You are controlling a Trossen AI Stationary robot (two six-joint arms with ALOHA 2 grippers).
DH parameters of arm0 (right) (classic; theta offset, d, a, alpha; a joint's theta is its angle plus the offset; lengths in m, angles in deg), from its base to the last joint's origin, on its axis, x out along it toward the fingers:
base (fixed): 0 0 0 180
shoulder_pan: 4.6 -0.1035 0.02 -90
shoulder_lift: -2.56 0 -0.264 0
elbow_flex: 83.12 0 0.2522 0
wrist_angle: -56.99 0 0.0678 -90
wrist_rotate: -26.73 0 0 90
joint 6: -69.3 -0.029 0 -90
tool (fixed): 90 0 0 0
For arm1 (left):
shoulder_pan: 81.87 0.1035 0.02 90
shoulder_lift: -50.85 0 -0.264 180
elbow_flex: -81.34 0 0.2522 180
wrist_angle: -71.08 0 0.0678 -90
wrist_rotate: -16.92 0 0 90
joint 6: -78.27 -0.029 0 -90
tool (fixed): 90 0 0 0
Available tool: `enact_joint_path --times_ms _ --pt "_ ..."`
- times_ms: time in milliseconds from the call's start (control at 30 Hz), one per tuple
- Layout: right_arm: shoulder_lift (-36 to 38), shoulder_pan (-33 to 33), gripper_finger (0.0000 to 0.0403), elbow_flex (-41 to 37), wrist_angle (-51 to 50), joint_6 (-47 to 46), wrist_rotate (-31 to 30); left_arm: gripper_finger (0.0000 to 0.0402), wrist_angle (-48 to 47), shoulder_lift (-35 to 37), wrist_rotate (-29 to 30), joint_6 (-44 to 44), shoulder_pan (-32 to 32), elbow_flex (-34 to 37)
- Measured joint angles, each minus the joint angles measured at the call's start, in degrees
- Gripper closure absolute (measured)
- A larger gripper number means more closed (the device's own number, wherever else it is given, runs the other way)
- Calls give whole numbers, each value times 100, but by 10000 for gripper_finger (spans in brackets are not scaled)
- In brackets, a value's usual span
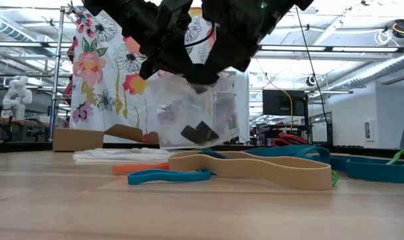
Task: Sort rubber bands
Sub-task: Put the black rubber band into the transparent zip bag
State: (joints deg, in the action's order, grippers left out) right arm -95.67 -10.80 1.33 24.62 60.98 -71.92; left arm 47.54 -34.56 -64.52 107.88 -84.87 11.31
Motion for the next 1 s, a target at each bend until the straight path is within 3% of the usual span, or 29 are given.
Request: enact_joint_path --times_ms 67,100,233,367,500,733,800,933,1000 --pt "-2 25 399 0 16 -170 -614 401 30 0 -168 1 7 0" --pt "-2 44 399 0 34 -267 -631 401 80 0 -231 2 5 0" --pt "-2 193 399 0 12 -35 484 401 206 0 -365 -36 -9 0" --pt "-2 260 400 0 -27 -401 -329 401 282 0 -335 -8 22 0" --pt "-2 448 401 0 -245 -435 1214 401 282 0 -237 -9 51 0" --pt "-13 726 402 4 -980 -1036 2414 401 302 0 184 -7 193 -7" --pt "-11 728 402 4 -824 -823 2365 401 302 0 158 -7 186 -7" --pt "9 731 403 4 -296 -653 1401 401 276 0 -195 -3 189 -7" --pt "11 742 401 4 -91 -525 1303 401 261 0 -329 -4 190 -7"
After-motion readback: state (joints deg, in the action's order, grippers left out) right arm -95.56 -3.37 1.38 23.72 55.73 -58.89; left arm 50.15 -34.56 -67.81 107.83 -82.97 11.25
